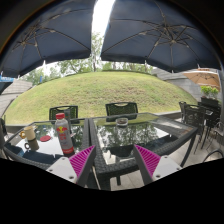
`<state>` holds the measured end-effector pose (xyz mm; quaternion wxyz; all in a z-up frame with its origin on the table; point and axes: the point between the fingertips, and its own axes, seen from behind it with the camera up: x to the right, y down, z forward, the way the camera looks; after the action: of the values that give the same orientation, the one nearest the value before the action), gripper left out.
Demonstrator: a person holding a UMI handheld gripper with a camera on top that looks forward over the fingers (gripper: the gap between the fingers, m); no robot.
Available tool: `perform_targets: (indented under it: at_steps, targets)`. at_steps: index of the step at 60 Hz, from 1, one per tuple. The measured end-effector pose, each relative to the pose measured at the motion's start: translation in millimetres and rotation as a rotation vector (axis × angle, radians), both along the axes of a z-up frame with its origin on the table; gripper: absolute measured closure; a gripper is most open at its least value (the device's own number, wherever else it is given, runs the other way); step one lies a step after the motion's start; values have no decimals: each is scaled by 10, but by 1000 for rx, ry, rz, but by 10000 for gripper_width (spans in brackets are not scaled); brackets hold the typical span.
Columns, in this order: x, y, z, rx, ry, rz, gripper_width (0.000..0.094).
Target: Pour water
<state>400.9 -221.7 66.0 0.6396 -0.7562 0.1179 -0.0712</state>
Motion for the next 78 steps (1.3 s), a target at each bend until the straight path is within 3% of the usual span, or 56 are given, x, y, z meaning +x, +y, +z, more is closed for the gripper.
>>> perform_targets:
  at_steps: [3,9,23,30,48,50,53,59,64,70,78]
  targets:
    - [-35,2,398,-14,-22,-10,141]
    - [-113,98,415,-22,-9,28,140]
    - [-969,682,425,-38,35,258,142]
    - [-1336,1166,413,-43,56,318,147]
    - [-1734,2356,276,-28,-40,278,162]
    - [-1769,2427,283,-24,-48,274,218]
    - [-1734,2504,257,-39,-68,241,452]
    - [-1748,2593,432,4,-83,181,525]
    - [-1793,2509,421,13,-143,202,590]
    - [-1895,2572,369,6,-211,194,602]
    - [-2179,2737,773,32,-398,160,603]
